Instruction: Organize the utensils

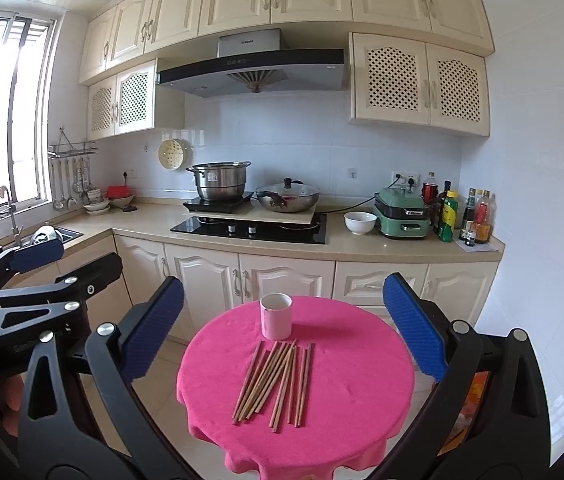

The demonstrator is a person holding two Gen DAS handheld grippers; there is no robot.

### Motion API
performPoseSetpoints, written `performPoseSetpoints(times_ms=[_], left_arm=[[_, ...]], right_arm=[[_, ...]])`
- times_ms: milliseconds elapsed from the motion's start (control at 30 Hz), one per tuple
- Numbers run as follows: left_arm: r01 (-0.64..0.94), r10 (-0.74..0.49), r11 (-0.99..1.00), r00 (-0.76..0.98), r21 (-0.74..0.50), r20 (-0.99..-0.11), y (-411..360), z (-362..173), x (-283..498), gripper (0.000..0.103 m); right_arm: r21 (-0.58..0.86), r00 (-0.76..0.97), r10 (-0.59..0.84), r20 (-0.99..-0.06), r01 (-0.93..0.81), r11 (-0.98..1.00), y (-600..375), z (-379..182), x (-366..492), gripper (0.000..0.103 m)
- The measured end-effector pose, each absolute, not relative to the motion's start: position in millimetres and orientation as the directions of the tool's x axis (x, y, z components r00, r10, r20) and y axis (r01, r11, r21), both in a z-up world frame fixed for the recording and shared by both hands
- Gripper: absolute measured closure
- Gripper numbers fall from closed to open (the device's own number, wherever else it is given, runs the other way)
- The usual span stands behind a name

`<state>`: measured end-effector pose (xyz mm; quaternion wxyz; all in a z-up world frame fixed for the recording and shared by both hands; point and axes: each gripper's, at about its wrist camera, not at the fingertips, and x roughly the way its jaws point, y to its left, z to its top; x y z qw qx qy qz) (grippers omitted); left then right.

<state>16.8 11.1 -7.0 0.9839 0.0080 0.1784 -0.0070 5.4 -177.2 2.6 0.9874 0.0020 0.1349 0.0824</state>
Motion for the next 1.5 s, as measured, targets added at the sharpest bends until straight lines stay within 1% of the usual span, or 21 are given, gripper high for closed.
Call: performPoseSetpoints(times_ms=[133, 300, 567, 800, 900, 1033, 1100, 1167, 1233, 1267, 1333, 1367, 1433, 1500], left_arm=[[0.005, 0.000, 1.000, 0.932, 0.014, -0.363, 16.6, -10.7, 20.0, 0.022], [0.002, 0.004, 1.000, 0.926, 0.015, -0.377, 21.2, -16.1, 25.3, 0.022], [0.005, 0.008, 1.000, 0.901, 0.028, -0.434, 24.3, -34.8, 58.2, 0.022], [0.018, -0.008, 1.000, 0.844, 0.013, -0.537, 19.2, -72.9, 122.1, 0.022], [0.029, -0.036, 0.999, 0.787, -0.022, -0.616, 18.1, -100.3, 161.9, 0.023], [0.033, -0.050, 0.999, 0.703, -0.037, -0.710, 17.6, -143.1, 205.3, 0.023], [0.034, -0.068, 0.998, 0.633, -0.060, -0.771, 19.6, -174.5, 229.2, 0.023], [0.027, -0.081, 0.996, 0.583, -0.080, -0.809, 21.7, -201.6, 247.1, 0.023], [0.019, -0.085, 0.996, 0.513, -0.087, -0.854, 22.2, -232.4, 266.3, 0.023], [0.019, -0.080, 0.997, 0.490, -0.081, -0.868, 21.9, -243.3, 273.7, 0.023], [0.020, -0.068, 0.998, 0.448, -0.066, -0.892, 19.3, -262.7, 287.7, 0.023], [0.020, -0.084, 0.996, 0.412, -0.083, -0.907, 20.8, -274.0, 297.7, 0.023], [0.016, -0.104, 0.994, 0.373, -0.106, -0.922, 18.8, -292.1, 314.1, 0.023], [0.026, -0.091, 0.996, 0.348, -0.087, -0.933, 12.3, -303.6, 327.5, 0.024]], right_arm=[[0.035, 0.930, 0.188, -0.317, -0.186, 0.982, -171.2, -1.9, 12.9, 0.005], [0.031, 0.925, 0.191, -0.329, -0.192, 0.981, -167.2, -8.1, 17.9, 0.005], [0.031, 0.900, 0.196, -0.389, -0.199, 0.979, -167.2, -26.0, 54.2, 0.005], [0.078, 0.838, 0.252, -0.483, -0.246, 0.966, -174.1, -59.6, 119.3, 0.006], [0.098, 0.788, 0.278, -0.549, -0.270, 0.958, -177.4, -84.5, 161.0, 0.006], [0.108, 0.728, 0.278, -0.627, -0.273, 0.956, -183.5, -121.4, 204.0, 0.012], [0.126, 0.674, 0.274, -0.686, -0.260, 0.957, -189.8, -147.0, 228.8, 0.015], [0.133, 0.641, 0.266, -0.720, -0.248, 0.960, -195.1, -168.5, 243.9, 0.019], [0.146, 0.591, 0.257, -0.765, -0.230, 0.962, -201.8, -192.6, 261.0, 0.026], [0.164, 0.570, 0.264, -0.778, -0.221, 0.961, -205.3, -201.8, 267.0, 0.028], [0.196, 0.513, 0.269, -0.815, -0.193, 0.961, -213.0, -226.9, 284.0, 0.037], [0.201, 0.495, 0.268, -0.827, -0.185, 0.962, -213.7, -235.1, 288.3, 0.039], [0.247, 0.437, 0.296, -0.849, -0.165, 0.955, -219.0, -257.5, 302.2, 0.048], [0.266, 0.393, 0.303, -0.868, -0.146, 0.953, -222.3, -274.0, 312.2, 0.053]])
